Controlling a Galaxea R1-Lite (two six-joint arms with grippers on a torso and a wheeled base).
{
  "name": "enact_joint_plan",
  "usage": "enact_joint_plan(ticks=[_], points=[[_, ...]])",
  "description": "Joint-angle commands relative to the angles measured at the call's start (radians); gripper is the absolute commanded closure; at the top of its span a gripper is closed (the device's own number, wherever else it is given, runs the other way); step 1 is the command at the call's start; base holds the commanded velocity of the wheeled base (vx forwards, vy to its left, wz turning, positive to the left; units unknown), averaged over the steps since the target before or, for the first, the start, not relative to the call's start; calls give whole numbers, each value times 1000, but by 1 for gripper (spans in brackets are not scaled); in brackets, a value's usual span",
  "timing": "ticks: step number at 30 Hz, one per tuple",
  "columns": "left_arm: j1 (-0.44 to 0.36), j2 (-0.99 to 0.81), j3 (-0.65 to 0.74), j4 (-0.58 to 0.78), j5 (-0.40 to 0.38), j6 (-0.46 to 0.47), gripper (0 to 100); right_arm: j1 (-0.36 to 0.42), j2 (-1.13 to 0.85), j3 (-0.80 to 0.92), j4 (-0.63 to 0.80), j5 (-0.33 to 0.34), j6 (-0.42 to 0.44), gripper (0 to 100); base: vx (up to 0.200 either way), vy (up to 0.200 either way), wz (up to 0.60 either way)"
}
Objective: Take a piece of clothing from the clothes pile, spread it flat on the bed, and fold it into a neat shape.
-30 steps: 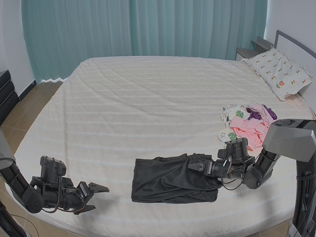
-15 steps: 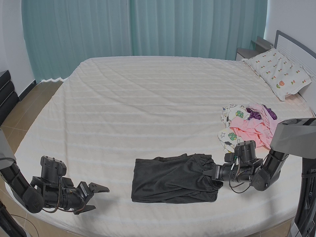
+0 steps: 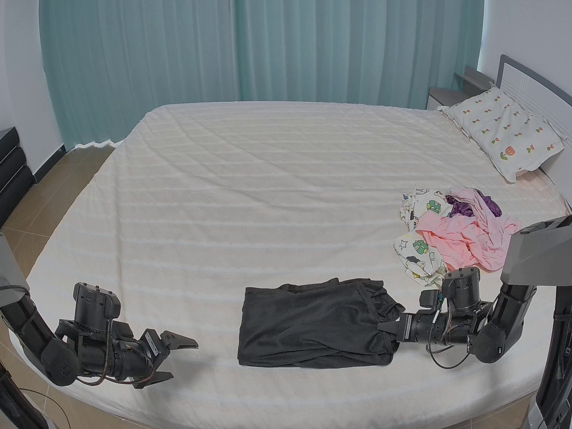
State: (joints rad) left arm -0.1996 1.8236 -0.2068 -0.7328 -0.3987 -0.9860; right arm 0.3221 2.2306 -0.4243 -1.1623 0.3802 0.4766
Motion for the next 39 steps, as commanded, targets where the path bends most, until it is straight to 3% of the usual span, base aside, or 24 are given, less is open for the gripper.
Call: enact_joint_plan(ticks=[1,9,10,23,31,39], points=[[0,0,0,0,0,0,0,3,-6,70,-19,2,-1,100,0,0,0],[0,0,0,0,0,0,0,15,0,133,-46,2,-6,100,0,0,0],[0,0,0,0,0,0,0,14,0,139,-48,2,-6,0,0,0,0],[0,0,0,0,0,0,0,-26,-40,145,-146,2,8,0,0,0,0],[0,0,0,0,0,0,0,-25,12,-47,-120,-14,123,0,0,0,0],[0,9,-2,-2,0,0,0,-9,81,-272,56,-53,132,0,0,0,0]])
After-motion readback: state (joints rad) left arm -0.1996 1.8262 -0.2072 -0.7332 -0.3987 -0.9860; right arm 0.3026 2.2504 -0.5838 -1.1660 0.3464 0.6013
